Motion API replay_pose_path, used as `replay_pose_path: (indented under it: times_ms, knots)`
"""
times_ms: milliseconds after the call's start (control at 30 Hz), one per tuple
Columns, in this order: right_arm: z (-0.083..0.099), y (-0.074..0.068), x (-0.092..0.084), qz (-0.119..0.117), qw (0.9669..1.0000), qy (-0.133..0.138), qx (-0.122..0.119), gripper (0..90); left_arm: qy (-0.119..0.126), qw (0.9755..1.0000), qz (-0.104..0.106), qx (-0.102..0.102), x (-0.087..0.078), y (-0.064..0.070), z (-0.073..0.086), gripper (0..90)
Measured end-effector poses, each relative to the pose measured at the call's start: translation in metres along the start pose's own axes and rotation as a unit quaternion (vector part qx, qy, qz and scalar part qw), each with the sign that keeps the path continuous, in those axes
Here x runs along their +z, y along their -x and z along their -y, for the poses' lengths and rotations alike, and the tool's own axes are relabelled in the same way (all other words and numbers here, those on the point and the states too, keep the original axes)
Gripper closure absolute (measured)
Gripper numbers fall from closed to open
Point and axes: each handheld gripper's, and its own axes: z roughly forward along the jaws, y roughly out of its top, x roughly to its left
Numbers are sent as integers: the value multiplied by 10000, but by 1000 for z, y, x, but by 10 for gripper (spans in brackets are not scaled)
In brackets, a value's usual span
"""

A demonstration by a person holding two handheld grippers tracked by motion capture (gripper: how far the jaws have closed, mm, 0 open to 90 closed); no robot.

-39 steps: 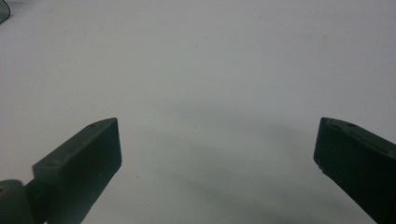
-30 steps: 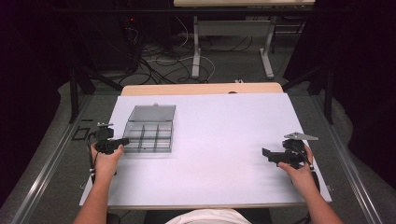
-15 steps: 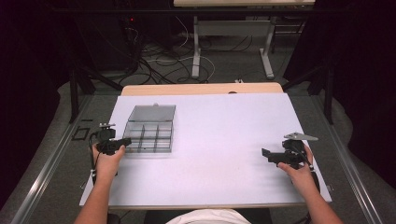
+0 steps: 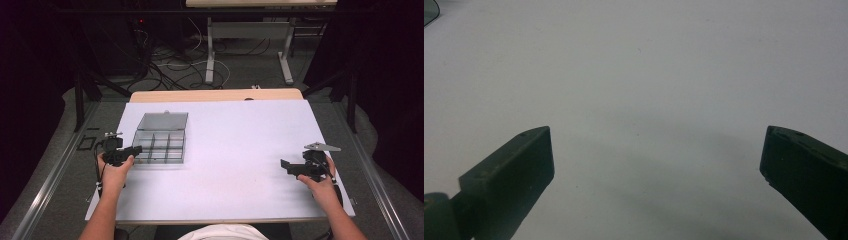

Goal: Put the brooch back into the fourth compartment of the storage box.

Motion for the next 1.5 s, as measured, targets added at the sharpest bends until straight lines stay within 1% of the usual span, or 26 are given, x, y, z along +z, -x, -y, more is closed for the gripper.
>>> replay_pose_path:
  times_ms: [33, 100, 267, 400, 433, 500, 533, 600, 633, 667, 733, 800, 900, 933, 1033, 1067, 1100, 1133, 1167, 1200, 1267, 1333, 1367, 1400, 1433, 1500]
  knots:
    - [0, 0, 0, -4, 10000, -5, -4, 6, 74, 10000, -4, -23, 0, 1, 0, 578]
    - [0, 0, 0, -10, 10000, -10, -48, 6, 107, 9999, 23, 13, -1, 2, -1, 553]
    - [1, 0, 0, -1, 10000, -3, -19, 6, 198, 9996, 181, 83, -4, 7, -3, 498]
    - [1, 1, 0, -1, 10000, -6, -16, 7, 351, 9989, 272, 154, -6, 14, -4, 453]
    - [1, 0, 0, 0, 10000, -9, -14, 7, 338, 9987, 317, 192, -8, 15, -5, 446]
    - [1, 0, 0, -2, 10000, -7, -21, 7, 403, 9984, 336, 191, -9, 19, -6, 426]
    - [1, 0, 0, -2, 10000, -1, -21, 7, 319, 9983, 405, 263, -10, 19, -6, 421]
    - [1, 0, 0, 1, 10000, 5, -19, 8, 397, 9979, 444, 257, -11, 23, -6, 405]
    - [1, 0, 0, -6, 10000, -3, -17, 8, 374, 9977, 477, 316, -12, 25, -7, 401]
    - [0, 0, 0, -4, 10000, -2, -15, 8, 453, 9973, 479, 309, -12, 27, -6, 395]
    - [1, 0, 0, 15, 10000, 19, -17, 8, 454, 9966, 547, 405, -14, 30, -7, 380]
    - [0, 0, 0, -2, 10000, 0, -21, 8, 538, 9959, 568, 463, -14, 34, -6, 372]
    - [1, 0, -1, 15, 10000, 4, -16, 8, 538, 9945, 644, 621, -16, 41, -6, 357]
    - [1, 0, -1, 21, 10000, 3, -10, 9, 568, 9939, 684, 646, -17, 44, -6, 357]
    - [1, 1, -1, 11, 10000, 2, -38, 9, 592, 9915, 797, 836, -19, 51, -6, 355]
    - [1, 1, -1, 7, 10000, 13, -51, 9, 646, 9905, 827, 884, -19, 54, -5, 348]
    - [1, 1, -1, 9, 10000, 13, -30, 9, 641, 9898, 837, 958, -20, 56, -5, 343]
    - [1, 0, -1, 7, 10000, 8, -14, 9, 634, 9884, 845, 1091, -21, 59, -5, 337]
    - [1, 0, -1, 8, 10000, 7, -17, 9, 698, 9869, 863, 1171, -21, 62, -4, 330]
    - [1, 0, -1, 7, 10000, 9, -17, 9, 627, 9859, 889, 1271, -22, 64, -4, 324]
    - [1, 0, -1, 7, 10000, 7, -19, 9, 703, 9842, 929, 1332, -22, 70, -2, 322]
    - [1, 0, -1, 13, 10000, 5, -15, 9, 711, 9833, 997, 1347, -23, 76, 0, 323]
    - [1, 0, -2, 12, 10000, 5, -16, 9, 660, 9826, 1058, 1374, -25, 79, 0, 322]
    - [1, 0, -2, 13, 10000, 4, -21, 9, 700, 9817, 1057, 1419, -25, 81, 2, 319]
    - [1, 0, -2, 9, 10000, 9, -26, 9, 701, 9814, 1095, 1415, -26, 84, 3, 308]
    - [1, 0, -2, 11, 10000, 9, -23, 9, 718, 9788, 1183, 1508, -27, 88, 5, 257]
